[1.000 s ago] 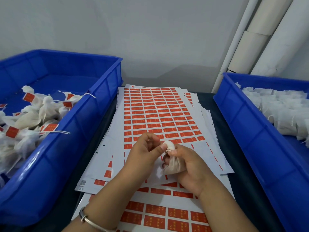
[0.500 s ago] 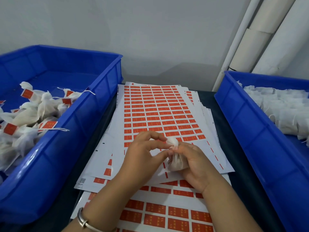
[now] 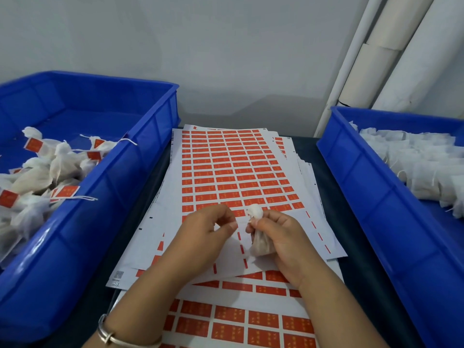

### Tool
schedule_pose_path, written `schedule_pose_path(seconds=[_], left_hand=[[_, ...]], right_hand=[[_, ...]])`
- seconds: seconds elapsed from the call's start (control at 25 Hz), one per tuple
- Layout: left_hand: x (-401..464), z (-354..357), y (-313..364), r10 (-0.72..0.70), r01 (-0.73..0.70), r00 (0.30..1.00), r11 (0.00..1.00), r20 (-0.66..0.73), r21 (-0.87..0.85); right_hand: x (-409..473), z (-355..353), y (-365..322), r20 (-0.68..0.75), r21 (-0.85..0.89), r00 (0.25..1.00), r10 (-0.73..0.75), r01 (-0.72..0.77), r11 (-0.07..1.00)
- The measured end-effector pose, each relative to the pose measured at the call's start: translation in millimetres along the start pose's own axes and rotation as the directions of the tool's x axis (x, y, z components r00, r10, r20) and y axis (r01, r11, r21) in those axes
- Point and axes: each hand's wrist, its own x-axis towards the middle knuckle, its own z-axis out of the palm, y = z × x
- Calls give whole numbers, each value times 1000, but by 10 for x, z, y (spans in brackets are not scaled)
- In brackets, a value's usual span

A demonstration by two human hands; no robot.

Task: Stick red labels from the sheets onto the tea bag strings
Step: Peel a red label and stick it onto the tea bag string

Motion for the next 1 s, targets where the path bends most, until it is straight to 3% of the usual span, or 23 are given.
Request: schedule_pose_path(seconds=[0.16, 0.32, 0.48, 0.64, 0.72, 0.8, 0.88, 1.0], left_hand=[[78, -68, 26, -73, 80, 969, 997, -236, 21], [89, -159, 8, -49, 58, 902, 998, -429, 7], [37, -189, 57, 140, -133, 947, 990, -290, 42], [-18, -119, 126, 258, -252, 944, 966, -206, 55], [-19, -9, 165, 161, -165, 961, 986, -226, 4], [-11, 121, 141, -42, 47, 992, 998, -123, 37], [-26, 269, 7, -159, 116, 982, 933, 100, 342], [-54, 288, -151, -141, -11, 967, 807, 210, 590]], right_hand=[[2, -29, -15, 30, -56, 999, 17, -16, 998], [-62, -45, -68, 216, -174, 975, -48, 87, 981], [-144, -102, -135, 459, -176, 888, -29, 123, 977], [-162, -84, -146, 486, -39, 866, -121, 160, 986], [-138, -129, -185, 396, 139, 905, -152, 105, 985], [-74, -293, -253, 176, 256, 976, -128, 80, 963], [26, -532, -314, -111, 117, 991, -71, 84, 989], [210, -881, -263, -410, -282, 909, -73, -50, 958]])
